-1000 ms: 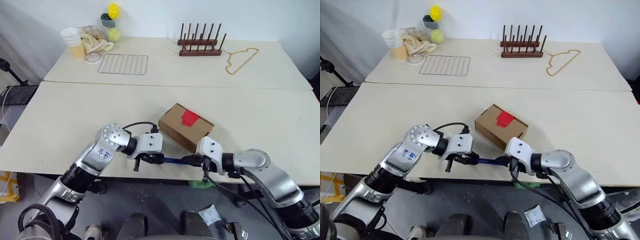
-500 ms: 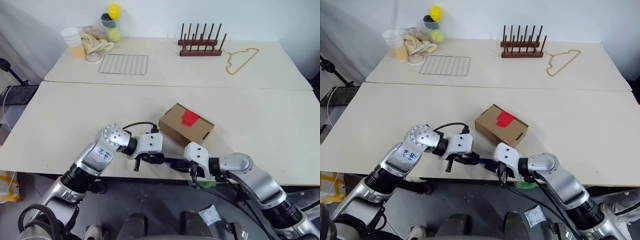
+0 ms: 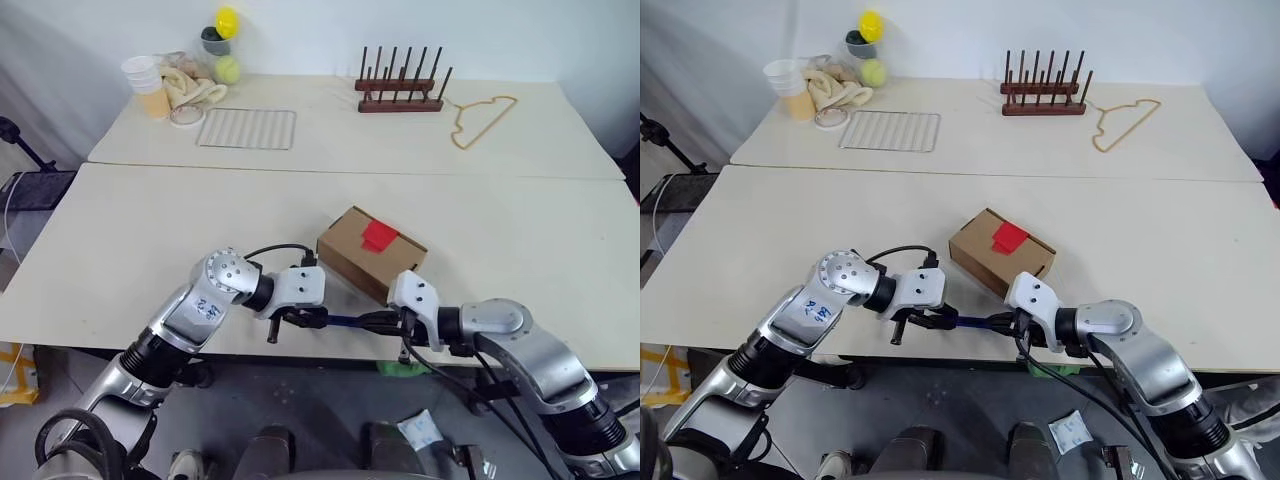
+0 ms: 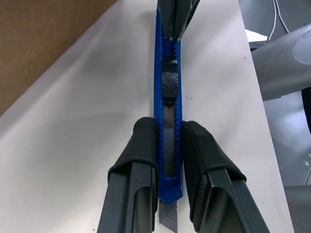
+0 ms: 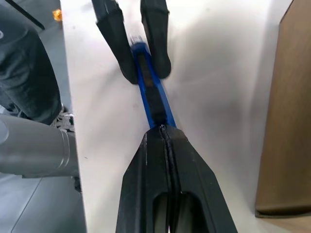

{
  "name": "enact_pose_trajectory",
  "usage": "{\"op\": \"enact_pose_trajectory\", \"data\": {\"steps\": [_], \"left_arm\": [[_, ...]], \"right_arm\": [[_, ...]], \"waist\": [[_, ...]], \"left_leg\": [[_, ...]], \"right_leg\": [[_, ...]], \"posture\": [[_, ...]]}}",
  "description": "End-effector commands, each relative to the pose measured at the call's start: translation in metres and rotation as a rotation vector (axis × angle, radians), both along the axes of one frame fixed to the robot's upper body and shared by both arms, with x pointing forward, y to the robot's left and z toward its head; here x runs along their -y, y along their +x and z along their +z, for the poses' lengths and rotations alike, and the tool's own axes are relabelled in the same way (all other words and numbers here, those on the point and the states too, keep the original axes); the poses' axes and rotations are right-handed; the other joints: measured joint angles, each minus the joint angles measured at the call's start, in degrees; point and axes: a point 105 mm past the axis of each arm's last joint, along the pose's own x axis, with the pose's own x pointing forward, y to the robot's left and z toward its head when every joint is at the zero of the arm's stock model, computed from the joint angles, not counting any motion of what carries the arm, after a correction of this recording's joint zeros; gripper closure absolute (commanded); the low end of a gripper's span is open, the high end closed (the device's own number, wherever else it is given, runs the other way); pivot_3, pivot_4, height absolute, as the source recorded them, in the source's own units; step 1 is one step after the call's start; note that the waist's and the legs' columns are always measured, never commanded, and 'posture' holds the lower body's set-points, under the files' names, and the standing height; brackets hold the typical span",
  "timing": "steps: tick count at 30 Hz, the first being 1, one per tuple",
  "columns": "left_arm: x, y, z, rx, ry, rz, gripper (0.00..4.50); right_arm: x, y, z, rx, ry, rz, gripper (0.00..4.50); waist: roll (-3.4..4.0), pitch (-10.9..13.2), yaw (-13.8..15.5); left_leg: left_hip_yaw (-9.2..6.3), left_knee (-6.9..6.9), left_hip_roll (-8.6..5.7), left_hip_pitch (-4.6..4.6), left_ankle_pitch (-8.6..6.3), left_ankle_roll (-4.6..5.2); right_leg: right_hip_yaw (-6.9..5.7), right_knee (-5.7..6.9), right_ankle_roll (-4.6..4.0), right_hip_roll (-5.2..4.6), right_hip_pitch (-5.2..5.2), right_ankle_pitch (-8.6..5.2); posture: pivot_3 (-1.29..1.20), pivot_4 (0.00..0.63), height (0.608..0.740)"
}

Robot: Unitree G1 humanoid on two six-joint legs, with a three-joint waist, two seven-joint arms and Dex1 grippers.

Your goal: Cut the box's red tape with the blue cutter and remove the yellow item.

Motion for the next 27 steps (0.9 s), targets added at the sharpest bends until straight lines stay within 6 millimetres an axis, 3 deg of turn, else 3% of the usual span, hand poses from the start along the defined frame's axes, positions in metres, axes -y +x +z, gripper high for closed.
{"op": "enact_pose_trajectory", "data": {"steps": [1,9,13,16,19,21,23,25,27], "left_arm": [[0.002,-0.010,-0.025,-0.079,0.062,-0.015,4.01],[0.001,-0.009,-0.023,-0.074,0.055,-0.010,4.01],[-0.007,-0.008,-0.013,-0.019,0.035,-0.023,4.01],[-0.009,-0.008,0.001,0.067,-0.034,-0.058,4.01],[-0.010,-0.011,0.018,0.217,-0.106,-0.151,4.01],[-0.010,-0.014,0.026,0.276,-0.153,-0.189,4.01],[-0.010,-0.017,0.031,0.313,-0.181,-0.231,4.01],[-0.008,-0.019,0.036,0.366,-0.209,-0.276,4.01],[-0.005,-0.017,0.041,0.403,-0.247,-0.275,4.01]], "right_arm": [[-0.010,0.001,0.000,0.022,0.007,0.023,4.48],[-0.021,0.000,0.000,0.011,0.037,0.053,4.48],[-0.011,-0.016,0.024,-0.021,0.092,0.071,4.48],[-0.005,-0.040,0.052,-0.167,0.229,0.089,4.48],[0.005,-0.041,0.085,-0.157,0.315,0.043,3.92],[0.012,-0.042,0.095,-0.217,0.345,0.009,3.28],[0.024,-0.035,0.095,-0.261,0.316,-0.107,2.51],[0.040,-0.029,0.083,-0.316,0.171,-0.240,1.85],[0.047,-0.031,0.077,-0.390,0.094,-0.277,1.14]], "waist": [[0.01,0.0,0.0],[0.00,-0.1,0.1],[-0.01,-0.1,0.1],[0.00,-0.1,-0.2],[-0.02,-0.1,-0.7],[-0.03,0.0,-0.6],[-0.03,0.0,-0.4],[-0.02,0.0,-0.2],[0.00,0.0,0.1]], "left_leg": [[0.00,0.00,0.00,0.00,0.00,0.00],[-0.01,0.02,-0.01,0.05,0.00,0.00],[-0.02,0.01,-0.01,0.02,0.00,0.00],[-0.04,-0.08,0.03,-0.06,0.00,-0.01],[-0.05,-0.11,0.11,-0.11,-0.01,-0.02],[-0.04,-0.06,0.12,-0.10,0.00,-0.04],[-0.05,-0.05,0.24,-0.10,0.02,-0.04],[-0.04,-0.04,0.23,-0.11,0.01,-0.03],[-0.01,-0.04,0.21,-0.15,0.01,0.01]], "right_leg": [[0.00,0.00,0.00,0.00,0.00,0.00],[0.00,0.02,0.00,0.00,0.04,0.00],[0.00,0.01,0.00,-0.01,0.01,0.00],[-0.02,0.02,0.00,-0.01,-0.05,0.00],[-0.03,-0.01,-0.01,0.00,-0.09,0.01],[-0.03,-0.10,-0.02,-0.03,-0.09,0.01],[-0.03,-0.12,-0.04,-0.08,-0.07,0.01],[-0.02,-0.13,-0.05,-0.09,-0.06,0.02],[0.00,-0.16,-0.04,-0.19,-0.11,0.02]], "posture": [[0.00,0.150,0.740],[0.00,0.150,0.740],[0.00,0.150,0.740],[0.00,0.150,0.740],[0.00,0.150,0.740],[0.00,0.150,0.740],[0.00,0.150,0.740],[0.00,0.150,0.740],[0.00,0.150,0.740]]}}
